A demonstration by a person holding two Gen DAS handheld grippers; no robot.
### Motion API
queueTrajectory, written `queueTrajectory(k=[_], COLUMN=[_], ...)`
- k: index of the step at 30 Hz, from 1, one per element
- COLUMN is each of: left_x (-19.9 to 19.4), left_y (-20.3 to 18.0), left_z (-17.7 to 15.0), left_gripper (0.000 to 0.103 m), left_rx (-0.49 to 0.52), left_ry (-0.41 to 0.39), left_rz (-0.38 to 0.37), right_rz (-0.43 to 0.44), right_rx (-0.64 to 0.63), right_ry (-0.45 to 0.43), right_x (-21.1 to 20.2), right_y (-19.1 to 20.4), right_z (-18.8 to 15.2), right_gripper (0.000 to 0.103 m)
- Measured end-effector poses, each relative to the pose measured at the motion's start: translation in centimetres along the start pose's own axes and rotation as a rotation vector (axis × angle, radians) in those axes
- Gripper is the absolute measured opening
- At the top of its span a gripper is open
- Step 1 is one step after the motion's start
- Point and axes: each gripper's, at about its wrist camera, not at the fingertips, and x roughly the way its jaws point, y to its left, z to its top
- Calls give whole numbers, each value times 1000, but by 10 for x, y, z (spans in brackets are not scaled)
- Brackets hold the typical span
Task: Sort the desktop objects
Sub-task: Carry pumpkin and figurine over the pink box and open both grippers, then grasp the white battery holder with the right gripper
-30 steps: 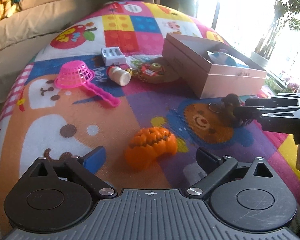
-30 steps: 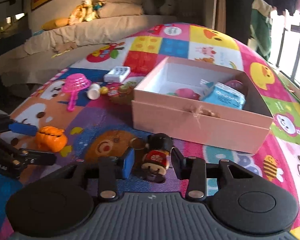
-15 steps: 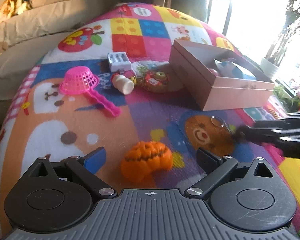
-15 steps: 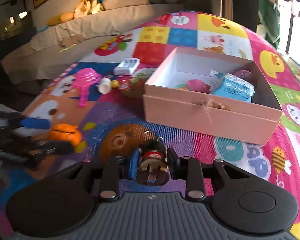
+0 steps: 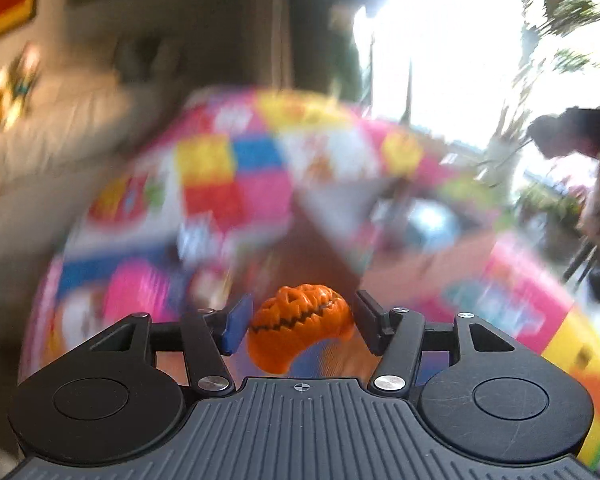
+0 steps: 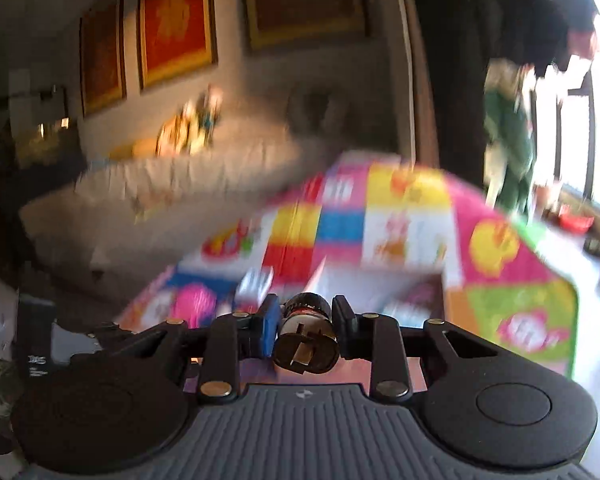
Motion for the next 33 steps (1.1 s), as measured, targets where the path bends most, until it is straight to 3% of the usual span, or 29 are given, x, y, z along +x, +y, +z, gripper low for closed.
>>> queueTrajectory(k=[4,7,9,10,13,19,24,28,33], left_x=[20,57,80,87,82,64,62,54,52], left_y=[-25,-40,-44,-43,-33,3,37,56,83], left_z=[45,60,63,62,45,-10,-41,-55,-71], left_gripper=[61,62,82,85,96,97,97,100,101], left_rx=[45,33,6,-10,-31,-42,-97,-66,-131], left_ry=[-94,-98,-57,-47,-45,19,100,85,105], left_rz=[-61,-96,-122,-121,-117,-24,43,146,181], right_rz=[-58,-95,-111,-118,-128,-103,-121,-130,-130], right_rx=[-22,-8,16,27,46,80,73,110,141], right_ry=[-110,-134,-123,-113,-79,1,79,157,197], right_x=[-8,-1,10,15,32,83,160,214,212], right_y=[-12,-26,-36,-39,-49,-67,-65,-71,-71], right_z=[25,35,36,35,29,29,32,26,19], right_gripper=[28,28,28,28,28,28,28,28,29])
